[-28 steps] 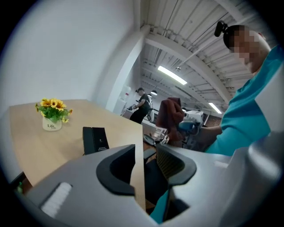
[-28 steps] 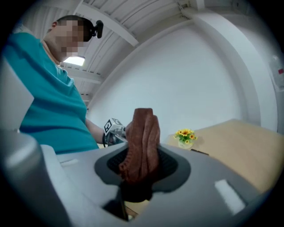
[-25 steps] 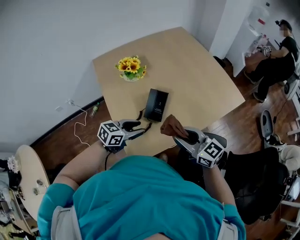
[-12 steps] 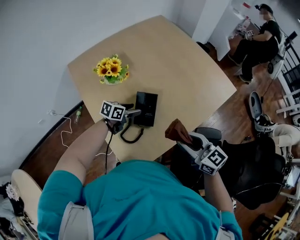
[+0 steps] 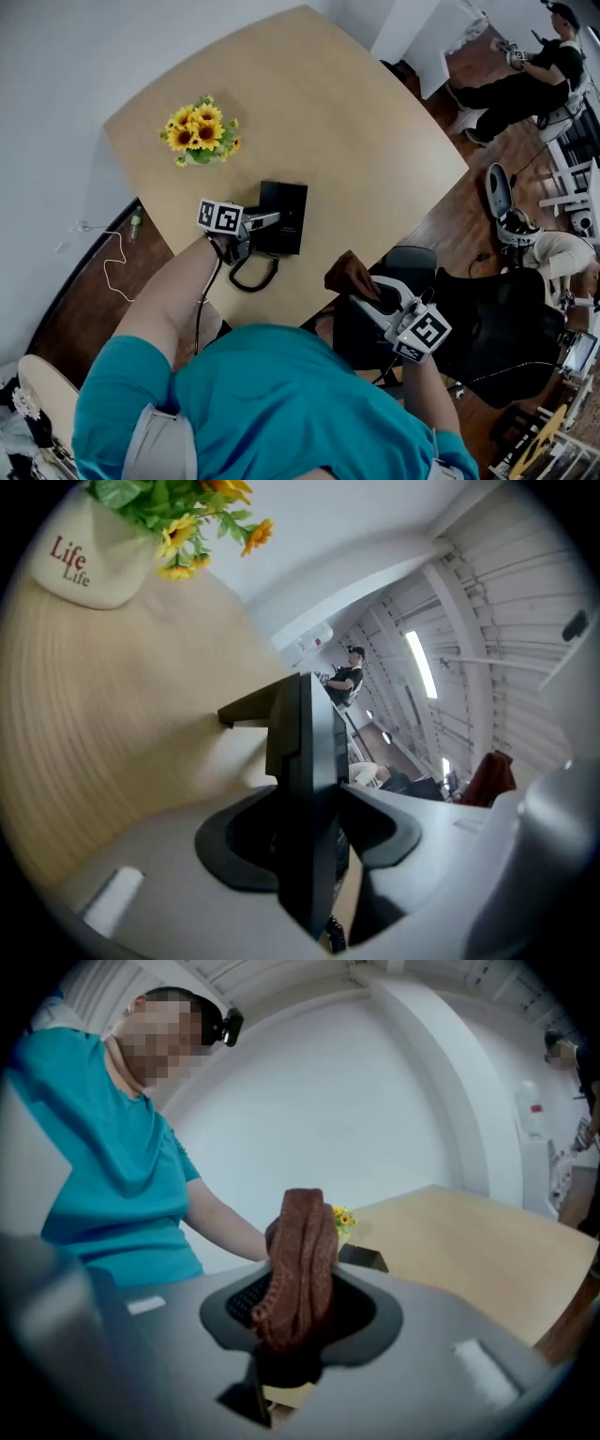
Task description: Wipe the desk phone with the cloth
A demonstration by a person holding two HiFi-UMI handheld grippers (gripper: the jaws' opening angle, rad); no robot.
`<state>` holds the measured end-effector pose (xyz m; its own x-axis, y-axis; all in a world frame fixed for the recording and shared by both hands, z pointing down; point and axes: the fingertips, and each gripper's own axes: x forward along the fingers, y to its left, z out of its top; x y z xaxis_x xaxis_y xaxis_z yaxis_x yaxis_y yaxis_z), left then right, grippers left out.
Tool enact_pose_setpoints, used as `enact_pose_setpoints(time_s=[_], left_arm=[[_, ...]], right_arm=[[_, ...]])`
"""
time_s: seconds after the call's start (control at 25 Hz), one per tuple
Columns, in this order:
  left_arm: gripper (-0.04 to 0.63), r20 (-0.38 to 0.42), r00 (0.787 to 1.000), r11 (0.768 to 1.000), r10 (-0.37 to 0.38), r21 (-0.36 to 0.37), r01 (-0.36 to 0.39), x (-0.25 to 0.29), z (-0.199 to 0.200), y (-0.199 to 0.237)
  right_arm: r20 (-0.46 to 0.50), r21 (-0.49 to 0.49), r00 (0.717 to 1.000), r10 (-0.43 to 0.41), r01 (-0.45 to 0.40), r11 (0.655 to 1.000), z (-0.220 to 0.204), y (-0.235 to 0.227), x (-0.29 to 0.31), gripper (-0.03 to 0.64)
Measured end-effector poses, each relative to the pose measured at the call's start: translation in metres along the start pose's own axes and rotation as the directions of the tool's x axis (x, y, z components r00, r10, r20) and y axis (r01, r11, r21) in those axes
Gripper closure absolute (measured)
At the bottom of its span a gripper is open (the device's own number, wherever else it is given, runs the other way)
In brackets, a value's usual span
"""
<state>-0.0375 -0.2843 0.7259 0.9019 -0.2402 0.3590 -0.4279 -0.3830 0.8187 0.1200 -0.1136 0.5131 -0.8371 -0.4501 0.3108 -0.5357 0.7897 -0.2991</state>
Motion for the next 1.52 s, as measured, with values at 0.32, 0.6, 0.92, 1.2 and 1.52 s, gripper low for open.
enact_pose_setpoints(time_s=[0.32,0.6,0.92,1.2,1.52], left_arm=[[0.422,0.065,0.997,0.998,-0.053,0.028,0.051,-0.009,0.005,-0.013],[0.430,0.162,0.966,0.979,-0.203,0.053,0.197,-0.036,0.032,-0.100],[0.430,0.154,0.972,0.982,-0.179,0.092,0.166,-0.083,0.057,-0.185],[0.430,0.274,0.948,0.986,-0.165,0.009,0.169,-0.131,0.064,-0.205],[0.430,0.527,0.815,0.943,-0.241,-0.070,0.325,-0.180,0.092,-0.220]], right_arm=[[-0.005,-0.010,1.000,0.018,-0.018,1.000,0.007,-0.017,0.013,0.498],[-0.043,-0.259,0.998,0.038,-0.048,0.965,0.059,-0.018,0.038,0.497],[-0.196,-0.794,0.954,-0.228,-0.018,0.608,0.138,-0.028,0.097,0.497],[-0.290,-0.913,0.904,-0.314,-0.163,0.374,0.116,0.009,0.131,0.497],[-0.362,-0.896,0.898,-0.251,-0.261,0.359,0.065,0.053,0.117,0.497]])
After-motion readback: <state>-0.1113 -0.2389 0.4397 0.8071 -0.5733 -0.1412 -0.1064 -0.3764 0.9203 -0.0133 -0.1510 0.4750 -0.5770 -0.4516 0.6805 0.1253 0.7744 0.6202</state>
